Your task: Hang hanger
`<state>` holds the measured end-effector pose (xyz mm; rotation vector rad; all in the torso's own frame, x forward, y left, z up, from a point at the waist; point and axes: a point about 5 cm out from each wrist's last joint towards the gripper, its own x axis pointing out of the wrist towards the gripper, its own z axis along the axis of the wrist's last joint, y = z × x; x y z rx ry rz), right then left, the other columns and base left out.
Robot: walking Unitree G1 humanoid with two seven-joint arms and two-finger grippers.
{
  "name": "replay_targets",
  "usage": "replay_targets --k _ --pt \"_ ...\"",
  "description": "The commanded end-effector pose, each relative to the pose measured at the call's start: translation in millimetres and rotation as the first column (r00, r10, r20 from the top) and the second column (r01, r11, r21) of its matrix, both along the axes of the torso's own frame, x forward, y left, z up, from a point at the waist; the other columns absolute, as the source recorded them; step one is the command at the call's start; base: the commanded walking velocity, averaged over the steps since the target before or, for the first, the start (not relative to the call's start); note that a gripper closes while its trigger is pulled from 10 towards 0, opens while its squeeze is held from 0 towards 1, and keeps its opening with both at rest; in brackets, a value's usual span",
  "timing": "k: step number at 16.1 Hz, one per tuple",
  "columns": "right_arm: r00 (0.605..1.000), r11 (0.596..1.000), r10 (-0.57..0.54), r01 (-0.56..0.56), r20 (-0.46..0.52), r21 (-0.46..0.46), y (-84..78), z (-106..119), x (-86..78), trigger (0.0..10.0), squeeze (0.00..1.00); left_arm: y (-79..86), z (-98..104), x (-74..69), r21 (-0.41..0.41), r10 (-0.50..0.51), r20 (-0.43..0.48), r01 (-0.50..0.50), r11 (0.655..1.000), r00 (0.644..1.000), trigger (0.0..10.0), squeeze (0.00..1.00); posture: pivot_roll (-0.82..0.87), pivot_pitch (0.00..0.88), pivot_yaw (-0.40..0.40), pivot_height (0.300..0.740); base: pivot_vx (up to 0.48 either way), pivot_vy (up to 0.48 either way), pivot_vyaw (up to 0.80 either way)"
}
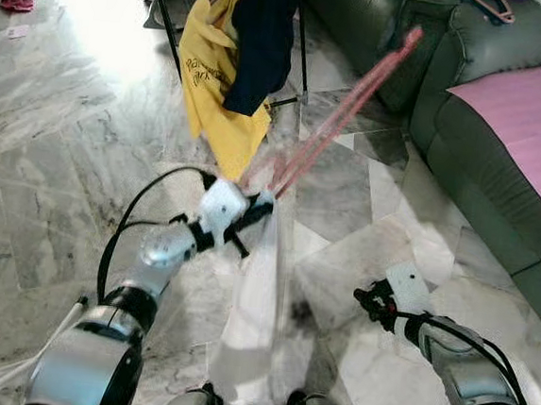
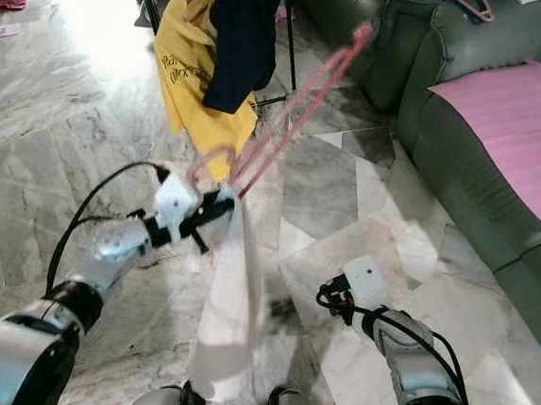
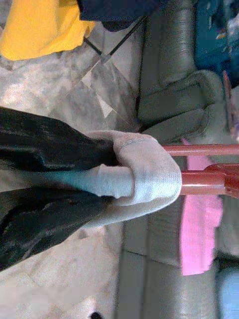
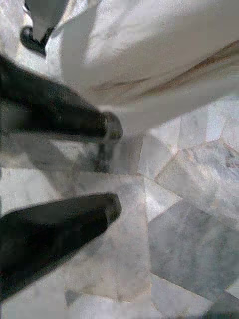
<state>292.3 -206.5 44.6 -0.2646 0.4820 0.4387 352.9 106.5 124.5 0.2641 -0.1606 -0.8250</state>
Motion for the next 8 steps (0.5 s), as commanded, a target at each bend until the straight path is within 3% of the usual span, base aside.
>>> replay_targets --k 1,3,4,5,6,7,8 --pt "0.998 1.0 0.012 -0.012 0.063 -0.005 7.7 3.1 1.9 10.0 1.0 -1.7 15.2 5.9 -0.07 0.008 0.032 -0.006 0.998 0.999 10.0 0.0 -0.21 0.206 0.074 0.74 0.0 0.0 0.0" --pt "0.988 1.0 -0.002 -0.001 0.155 0.017 16.5 11.1 8.2 10.0 1.0 -7.2 27.6 10.5 -0.16 0.013 0.037 -0.007 0.987 0.999 10.0 0.0 -0.2 0.205 0.075 0.74 0.0 0.0 0.0" --pt "0.983 1.0 -0.008 0.003 0.185 0.028 18.9 14.5 10.2 10.0 0.77 -8.9 30.3 10.9 -0.17 0.004 0.043 0.003 0.985 0.999 10.0 0.0 -0.2 0.205 0.077 0.74 0.0 0.0 0.0" --pt "0.959 0.992 -0.012 -0.024 0.285 0.122 32.0 29.2 15.5 10.0 0.15 -16.4 40.4 10.6 -0.234 -0.101 0.033 0.106 0.967 0.994 10.0 0.0 -0.2 0.206 0.08 0.74 0.0 0.0 0.0" --pt "0.959 0.992 -0.012 -0.024 0.285 0.122 32.0 29.2 15.5 10.0 0.15 -16.4 40.4 10.6 -0.234 -0.101 0.033 0.106 0.967 0.994 10.0 0.0 -0.2 0.206 0.08 0.74 0.0 0.0 0.0" --pt "0.941 0.984 -0.003 -0.057 0.338 0.167 38.7 38.4 17.4 10.0 0.0 -21.4 45.8 6.9 -0.236 -0.238 0.027 0.238 0.942 0.971 10.0 0.0 -0.2 0.206 0.079 0.74 0.0 0.0 0.0" --pt "0.923 0.978 -0.045 -0.038 0.383 0.206 37.4 46.5 20.8 10.0 0.0 -22.9 46.9 3.6 -0.183 -0.313 0.035 0.314 0.932 0.949 10.0 0.0 -0.19 0.207 0.079 0.74 0.0 0.0 0.0"
